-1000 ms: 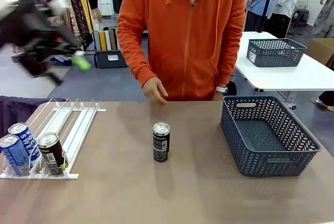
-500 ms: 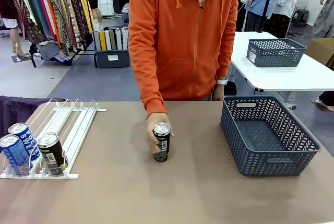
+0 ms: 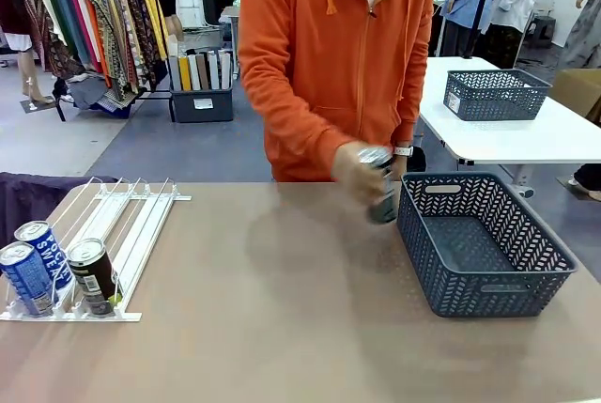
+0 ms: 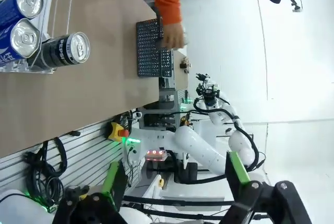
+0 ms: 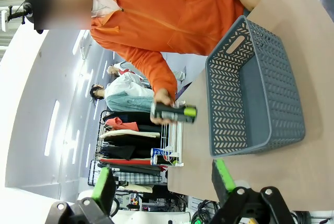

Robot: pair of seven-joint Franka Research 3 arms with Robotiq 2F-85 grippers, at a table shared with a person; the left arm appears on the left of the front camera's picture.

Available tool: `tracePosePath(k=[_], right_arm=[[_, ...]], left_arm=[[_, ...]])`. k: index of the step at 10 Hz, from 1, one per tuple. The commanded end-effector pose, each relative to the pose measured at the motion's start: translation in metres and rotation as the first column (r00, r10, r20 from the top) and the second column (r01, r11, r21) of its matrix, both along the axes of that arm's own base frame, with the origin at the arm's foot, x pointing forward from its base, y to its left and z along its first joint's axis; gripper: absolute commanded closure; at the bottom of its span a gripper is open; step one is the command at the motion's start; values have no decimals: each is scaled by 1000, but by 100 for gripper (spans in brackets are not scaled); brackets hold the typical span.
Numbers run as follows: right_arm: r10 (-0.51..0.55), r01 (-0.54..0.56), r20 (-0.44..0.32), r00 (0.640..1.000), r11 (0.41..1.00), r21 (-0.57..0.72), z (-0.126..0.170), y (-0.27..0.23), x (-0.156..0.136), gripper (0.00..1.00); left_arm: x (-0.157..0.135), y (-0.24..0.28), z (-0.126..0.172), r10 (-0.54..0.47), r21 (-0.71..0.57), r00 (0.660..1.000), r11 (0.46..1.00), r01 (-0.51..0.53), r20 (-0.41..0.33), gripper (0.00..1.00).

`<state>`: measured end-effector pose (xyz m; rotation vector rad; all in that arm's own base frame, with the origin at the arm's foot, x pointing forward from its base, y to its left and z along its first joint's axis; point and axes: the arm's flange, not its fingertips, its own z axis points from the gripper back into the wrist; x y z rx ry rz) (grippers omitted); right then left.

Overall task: Retrieve and store the cans from the dispenser.
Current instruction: Pick up one can from the Automatic Can Dispenser and place it in the middle of the table, then pick up the last remaining can from one row of the Automatic Can Dispenser and place it in the middle of the table.

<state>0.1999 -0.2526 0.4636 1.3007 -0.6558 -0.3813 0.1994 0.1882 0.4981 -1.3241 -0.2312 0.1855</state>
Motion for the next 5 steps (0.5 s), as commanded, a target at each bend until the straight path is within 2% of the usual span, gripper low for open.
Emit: tracePosePath(k=[1,5], right_arm=[[-4,4,38,999,1000,1,3,0,2,0],[-4,4,38,999,1000,1,3,0,2,0]], left_arm=[[-5,-10,10,3,11,1000,1000,-3,24,0],[-5,-10,10,3,11,1000,1000,-3,24,0]])
